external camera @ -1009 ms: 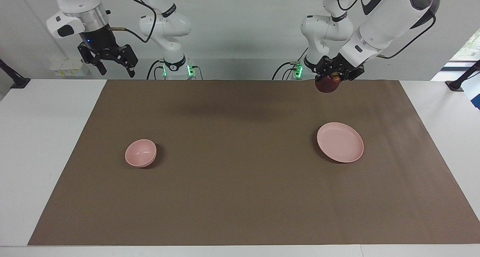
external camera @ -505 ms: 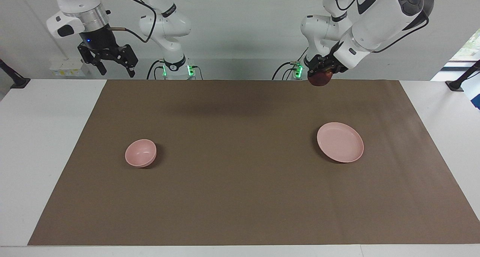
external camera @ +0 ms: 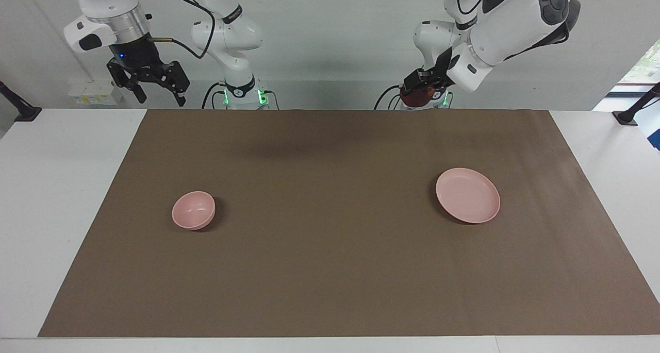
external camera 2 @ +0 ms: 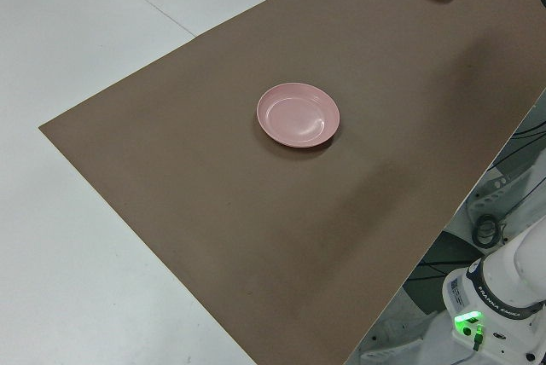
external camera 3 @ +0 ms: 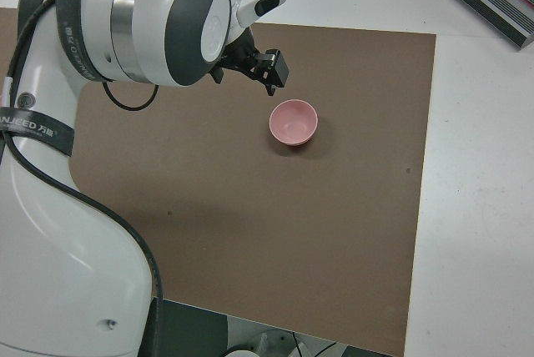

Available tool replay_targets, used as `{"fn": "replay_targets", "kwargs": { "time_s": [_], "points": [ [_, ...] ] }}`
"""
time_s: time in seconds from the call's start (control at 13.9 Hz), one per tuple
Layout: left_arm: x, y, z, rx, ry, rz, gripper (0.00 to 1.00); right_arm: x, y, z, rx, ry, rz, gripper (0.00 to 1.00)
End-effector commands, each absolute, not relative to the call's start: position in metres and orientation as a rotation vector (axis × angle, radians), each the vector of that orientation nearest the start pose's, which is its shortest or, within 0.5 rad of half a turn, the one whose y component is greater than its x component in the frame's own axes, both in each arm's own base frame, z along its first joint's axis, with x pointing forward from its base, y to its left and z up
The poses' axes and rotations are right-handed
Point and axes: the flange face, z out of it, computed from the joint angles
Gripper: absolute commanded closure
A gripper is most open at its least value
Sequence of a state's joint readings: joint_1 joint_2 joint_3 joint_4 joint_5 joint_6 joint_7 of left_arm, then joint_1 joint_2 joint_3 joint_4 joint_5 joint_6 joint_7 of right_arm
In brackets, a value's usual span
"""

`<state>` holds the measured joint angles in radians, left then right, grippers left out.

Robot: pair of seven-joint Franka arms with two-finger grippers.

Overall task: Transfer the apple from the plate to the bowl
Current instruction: 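Lift the apple with the left gripper while the right gripper reaches inward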

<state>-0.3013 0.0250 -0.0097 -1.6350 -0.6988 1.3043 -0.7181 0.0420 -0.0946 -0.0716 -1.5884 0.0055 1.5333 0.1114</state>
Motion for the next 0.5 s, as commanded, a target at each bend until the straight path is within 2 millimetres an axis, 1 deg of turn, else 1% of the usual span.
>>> {"fn": "replay_targets", "kwargs": {
  "time_s": [0.0,0.07,0.22,0.29,0.36,0.43],
  "points": [
    [0.48,-0.25,0.579,-3.262,-0.745,1.378,1.0,0.519,-0.019,0.665,-3.127,0.204,-0.067,0.0],
    [0.486,-0.255,0.574,-3.235,-0.829,1.461,1.0,0.519,-0.019,0.665,-3.127,0.204,-0.067,0.0],
    [0.495,-0.259,0.568,-3.178,-1.075,1.482,1.0,0.519,-0.019,0.665,-3.127,0.204,-0.067,0.0],
    [0.499,-0.261,0.569,-3.151,-1.184,1.518,1.0,0.519,-0.019,0.664,-3.127,0.204,-0.064,0.0],
    [0.502,-0.263,0.566,-3.113,-1.291,1.574,1.0,0.519,-0.019,0.665,-3.127,0.204,-0.067,0.0],
    [0.508,-0.263,0.561,-3.089,-1.401,1.584,1.0,0.519,-0.019,0.665,-3.127,0.204,-0.067,0.0]
  ]
}}
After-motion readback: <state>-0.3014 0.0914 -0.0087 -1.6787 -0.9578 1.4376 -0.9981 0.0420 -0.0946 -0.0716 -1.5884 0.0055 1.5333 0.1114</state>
